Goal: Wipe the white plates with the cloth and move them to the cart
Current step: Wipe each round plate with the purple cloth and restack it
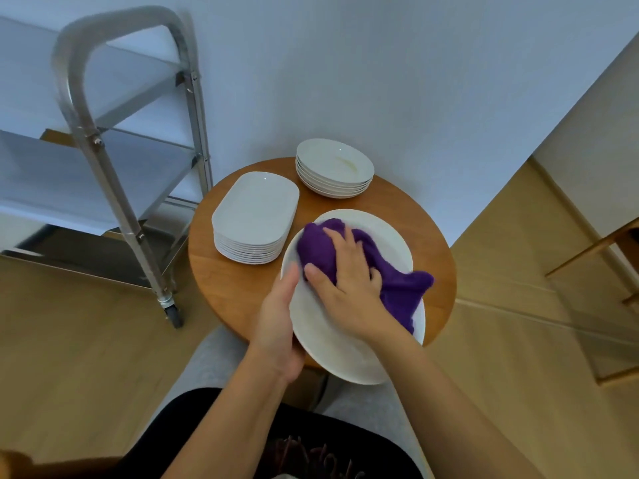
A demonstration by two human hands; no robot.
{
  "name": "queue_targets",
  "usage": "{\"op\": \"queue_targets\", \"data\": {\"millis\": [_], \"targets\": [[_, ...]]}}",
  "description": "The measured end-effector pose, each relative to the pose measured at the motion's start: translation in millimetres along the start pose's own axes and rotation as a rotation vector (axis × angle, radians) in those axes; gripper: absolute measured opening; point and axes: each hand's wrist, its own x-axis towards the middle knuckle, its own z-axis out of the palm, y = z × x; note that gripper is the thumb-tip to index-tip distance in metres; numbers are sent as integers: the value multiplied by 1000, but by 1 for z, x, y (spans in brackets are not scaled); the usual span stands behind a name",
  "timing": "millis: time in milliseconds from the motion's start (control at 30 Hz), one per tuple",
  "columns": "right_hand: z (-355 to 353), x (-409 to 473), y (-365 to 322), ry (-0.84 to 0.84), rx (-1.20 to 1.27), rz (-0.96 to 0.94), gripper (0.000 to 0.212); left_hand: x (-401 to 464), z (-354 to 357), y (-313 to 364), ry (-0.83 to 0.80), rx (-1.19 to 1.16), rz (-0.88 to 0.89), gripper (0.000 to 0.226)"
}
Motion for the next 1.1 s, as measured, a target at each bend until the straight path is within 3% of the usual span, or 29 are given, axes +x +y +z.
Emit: {"op": "queue_targets", "data": {"millis": [133,200,300,567,867,967,1100], "targets": [[0,-23,-13,-151,109,-96,46,-5,-7,-8,43,-15,55,58],[-6,-31,-11,-255,181,-69,28,-6,-8,-11,76,-41,36,55],[-10,-41,-6,-297,129,-81,23,-3,-12,-14,164,-108,-37,53],[-28,-57,12,-464,-89,-268,40,-1,-22,-5,59,-317,-17,49],[-73,-38,47,-435,-720,-519,66,1,-33,7,37,-149,26,44],[-75,-33,50,-472,-810,-671,62,4,-34,14,28,-106,-64,40],[-51,-32,37,-493,-755,-1038,61,3,-28,12,-81,-113,-273,47]]}}
